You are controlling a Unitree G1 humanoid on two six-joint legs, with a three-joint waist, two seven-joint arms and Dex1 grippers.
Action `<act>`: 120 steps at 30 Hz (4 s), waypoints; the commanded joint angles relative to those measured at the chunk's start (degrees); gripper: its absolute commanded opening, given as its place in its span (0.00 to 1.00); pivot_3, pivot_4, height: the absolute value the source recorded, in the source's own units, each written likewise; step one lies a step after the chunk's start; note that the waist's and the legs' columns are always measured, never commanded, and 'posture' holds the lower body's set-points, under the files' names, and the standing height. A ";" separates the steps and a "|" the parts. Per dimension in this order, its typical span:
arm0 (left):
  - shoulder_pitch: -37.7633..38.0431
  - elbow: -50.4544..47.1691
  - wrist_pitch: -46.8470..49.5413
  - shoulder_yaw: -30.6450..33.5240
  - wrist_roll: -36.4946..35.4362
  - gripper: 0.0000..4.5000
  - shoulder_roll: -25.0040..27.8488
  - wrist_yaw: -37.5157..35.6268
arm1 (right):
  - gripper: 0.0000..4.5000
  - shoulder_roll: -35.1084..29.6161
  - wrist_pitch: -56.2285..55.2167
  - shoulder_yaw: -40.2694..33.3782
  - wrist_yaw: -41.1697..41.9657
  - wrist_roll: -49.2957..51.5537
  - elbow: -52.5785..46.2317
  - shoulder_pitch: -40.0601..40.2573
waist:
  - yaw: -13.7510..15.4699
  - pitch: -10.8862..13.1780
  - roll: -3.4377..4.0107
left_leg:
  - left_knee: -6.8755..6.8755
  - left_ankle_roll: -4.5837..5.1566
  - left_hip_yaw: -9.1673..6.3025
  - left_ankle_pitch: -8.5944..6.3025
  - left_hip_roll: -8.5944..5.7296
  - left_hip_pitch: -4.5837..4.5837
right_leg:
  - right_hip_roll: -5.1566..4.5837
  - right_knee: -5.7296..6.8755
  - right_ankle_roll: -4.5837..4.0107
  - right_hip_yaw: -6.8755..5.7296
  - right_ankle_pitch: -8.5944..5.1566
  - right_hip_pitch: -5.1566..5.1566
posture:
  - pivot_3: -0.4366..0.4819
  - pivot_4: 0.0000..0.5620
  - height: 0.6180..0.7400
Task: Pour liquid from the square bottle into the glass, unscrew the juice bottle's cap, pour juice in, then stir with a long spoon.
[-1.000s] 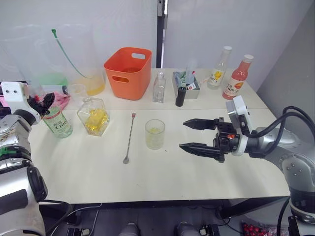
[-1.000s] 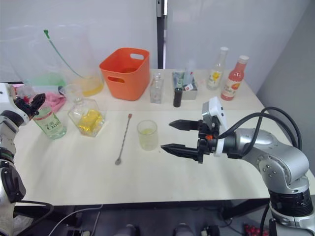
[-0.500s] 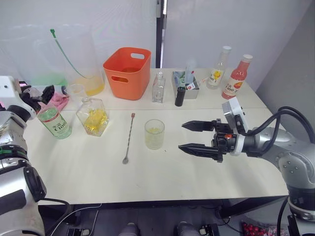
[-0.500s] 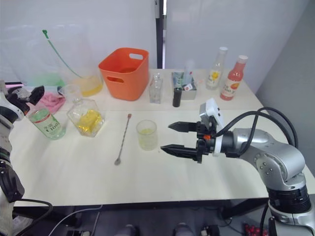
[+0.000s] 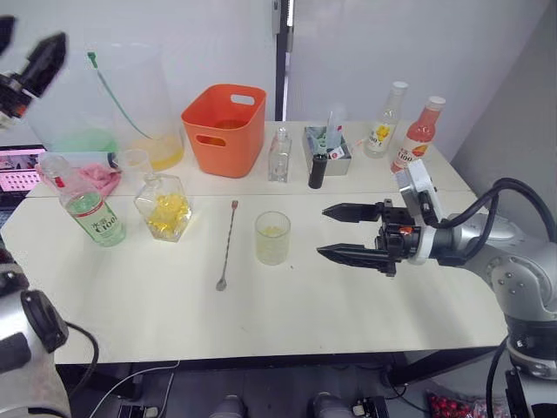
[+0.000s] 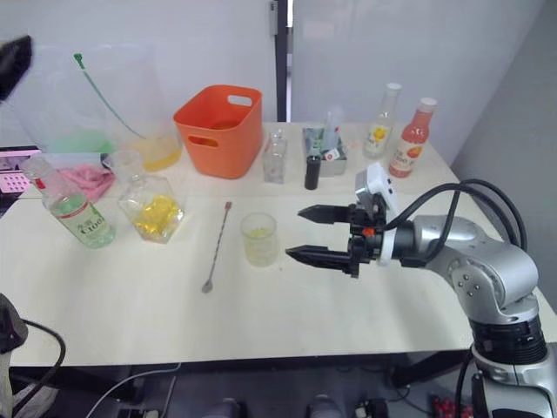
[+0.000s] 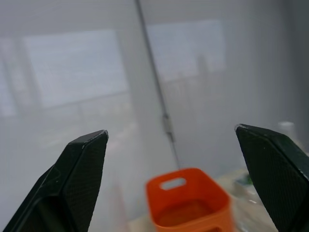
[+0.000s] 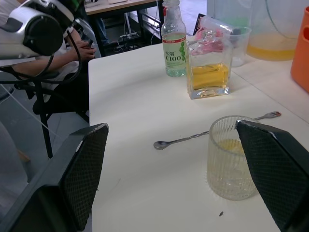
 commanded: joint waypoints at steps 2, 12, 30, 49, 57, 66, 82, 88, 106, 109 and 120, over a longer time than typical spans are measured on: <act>13.45 -20.22 9.34 0.75 -6.31 0.99 1.95 -4.17 | 1.00 1.54 -6.30 -1.29 -0.41 -4.15 3.77 -1.91 | -0.36 0.00 0.00 | -0.02 0.00 0.01 0.00 0.01 0.02 | 0.00 0.01 0.00 0.03 0.00 -0.03 | 0.48 0.27 1.00; 43.36 -35.73 10.27 6.61 -5.02 0.99 -1.36 -3.74 | 1.00 -1.62 -12.00 -2.92 2.38 -11.16 10.43 7.42 | 0.41 0.01 0.04 | -0.19 0.00 0.14 0.00 0.05 0.13 | 0.00 -0.23 -0.02 0.14 0.00 0.04 | 0.48 0.27 1.00; 70.10 -30.24 -4.34 14.65 2.37 0.99 -12.19 -4.53 | 1.00 -0.04 -23.56 -16.65 0.23 -15.32 19.73 27.13 | 0.93 -0.06 0.12 | -0.44 0.06 0.46 -0.05 0.15 1.19 | 0.04 -0.84 0.00 0.41 -0.07 1.17 | 0.48 0.27 1.00; 62.25 -43.62 7.08 0.29 1.42 0.99 -19.19 11.84 | 1.00 -2.78 -17.90 -16.95 1.96 -10.92 8.10 32.46 | 1.68 -0.09 0.13 | -0.47 0.05 0.63 -0.09 0.21 1.23 | 0.06 -0.91 0.05 0.56 -0.07 1.19 | 0.48 0.27 1.00; 51.96 -45.70 15.28 -14.88 11.44 0.99 -26.95 29.15 | 1.00 -2.03 -12.53 -16.92 -2.52 -7.23 -4.05 35.78 | 1.86 -0.11 0.11 | -0.45 0.03 0.63 -0.10 0.17 1.22 | 0.07 -0.90 0.07 0.58 -0.05 1.20 | 0.48 0.27 1.00; 43.17 -35.96 18.87 -24.80 21.44 0.99 -34.88 40.10 | 1.00 -0.67 -11.57 -15.33 -6.15 -5.90 -9.97 37.00 | 1.86 -0.12 0.08 | -0.45 0.03 0.61 -0.10 0.13 1.17 | 0.08 -0.91 0.09 0.58 -0.06 1.17 | 0.48 0.27 1.00; 34.87 -23.75 22.23 -28.45 30.46 0.21 -41.50 48.11 | 1.00 -1.21 -9.68 -10.91 -9.05 -5.56 -12.12 31.80 | 2.24 -0.37 0.26 | -0.43 0.03 0.57 -0.14 0.01 1.82 | 0.03 -1.15 0.47 0.58 -0.22 2.03 | 0.48 0.27 1.00; 39.36 -31.06 22.06 -24.53 29.32 0.01 -37.59 45.54 | 1.00 -1.13 -8.59 -9.45 -8.84 -4.59 -11.79 28.67 | 0.99 -0.44 0.34 | -0.45 0.11 0.58 -0.26 0.06 1.83 | 0.07 -1.15 0.30 0.65 -0.12 1.99 | 0.48 0.27 1.00; 59.55 -37.81 2.04 -8.85 11.23 0.01 -12.34 1.38 | 1.00 -0.77 -11.28 -5.41 -4.62 -6.69 -4.99 21.32 | 1.91 -0.36 0.29 | -0.51 0.13 0.59 -0.36 0.07 1.47 | 0.01 -1.60 0.29 0.62 -0.15 1.80 | 0.48 0.27 1.00; 57.41 -28.77 -6.32 -11.51 14.82 0.01 -8.16 -4.83 | 1.00 -0.39 -12.01 -4.66 -4.56 -7.82 -3.80 20.73 | 1.86 -0.35 0.31 | -0.51 0.13 0.60 -0.36 0.10 1.44 | 0.02 -1.61 0.27 0.62 -0.14 1.75 | 0.48 0.27 1.00; 50.34 -15.77 -9.17 -14.06 16.85 0.15 -6.88 -7.28 | 1.00 -0.41 -12.87 -4.67 -4.24 -9.41 -3.67 21.26 | 1.54 -0.32 0.29 | -0.52 0.18 0.59 -0.39 0.12 1.04 | 0.02 -1.52 0.30 0.64 -0.11 1.25 | 0.48 0.27 1.00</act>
